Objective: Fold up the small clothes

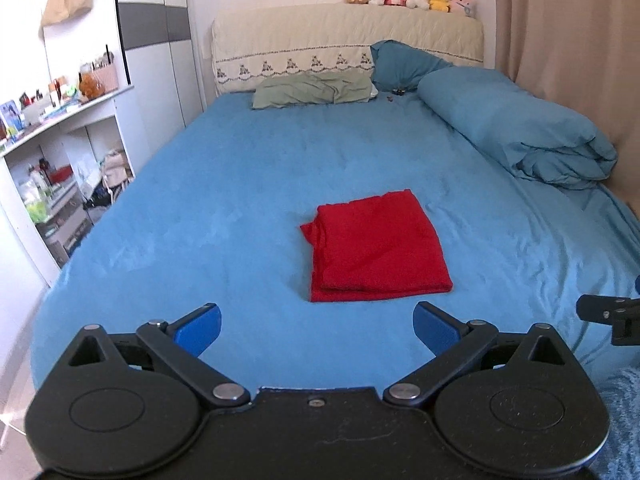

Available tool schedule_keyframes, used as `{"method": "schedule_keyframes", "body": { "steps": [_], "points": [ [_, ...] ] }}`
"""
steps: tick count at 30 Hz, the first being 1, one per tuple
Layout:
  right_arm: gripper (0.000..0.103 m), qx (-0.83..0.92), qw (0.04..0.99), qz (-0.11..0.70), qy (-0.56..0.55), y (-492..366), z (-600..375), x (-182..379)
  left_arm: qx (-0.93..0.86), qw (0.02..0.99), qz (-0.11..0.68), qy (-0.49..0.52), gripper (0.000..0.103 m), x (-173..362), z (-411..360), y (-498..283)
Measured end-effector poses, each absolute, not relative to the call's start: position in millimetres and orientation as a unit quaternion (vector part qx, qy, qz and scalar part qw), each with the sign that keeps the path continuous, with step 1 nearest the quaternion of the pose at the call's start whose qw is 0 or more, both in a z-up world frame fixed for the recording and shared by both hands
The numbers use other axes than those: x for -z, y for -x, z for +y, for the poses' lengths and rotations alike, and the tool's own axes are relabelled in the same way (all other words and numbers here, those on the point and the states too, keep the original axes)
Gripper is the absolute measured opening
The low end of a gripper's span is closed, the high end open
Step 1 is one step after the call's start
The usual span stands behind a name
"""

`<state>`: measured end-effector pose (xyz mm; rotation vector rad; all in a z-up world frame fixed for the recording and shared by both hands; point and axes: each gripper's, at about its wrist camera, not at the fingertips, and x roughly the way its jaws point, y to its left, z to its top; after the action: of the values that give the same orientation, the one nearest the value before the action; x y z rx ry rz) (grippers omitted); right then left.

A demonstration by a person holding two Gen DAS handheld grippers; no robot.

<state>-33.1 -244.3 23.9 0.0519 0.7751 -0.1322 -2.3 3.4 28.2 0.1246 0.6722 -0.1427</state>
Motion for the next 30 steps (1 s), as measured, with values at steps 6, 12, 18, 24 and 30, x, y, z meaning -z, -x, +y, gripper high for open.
{"method": "schedule_keyframes", "body": {
  "steps": [6,12,18,24,30],
  "points": [
    [0.103,0.069,0.925,0.371,-0.031,35,-247,-27,0.068,0.942,0.321,-0.064,0.103,-30,1,5],
    [0.103,0.069,0.926,0.370,-0.033,36,-248,-28,0.064,0.946,0.312,-0.063,0.103,-35,4,8],
    [0.103,0.068,0.927,0.368,-0.033,36,-248,-29,0.058,0.949,0.304,-0.066,0.103,-40,4,10],
    [0.103,0.072,0.927,0.367,-0.033,36,-248,-29,0.056,0.951,0.298,-0.064,0.103,-43,5,11],
    [0.103,0.077,0.927,0.364,-0.035,36,-246,-31,0.055,0.954,0.287,-0.065,0.103,-46,5,11]
  ]
}}
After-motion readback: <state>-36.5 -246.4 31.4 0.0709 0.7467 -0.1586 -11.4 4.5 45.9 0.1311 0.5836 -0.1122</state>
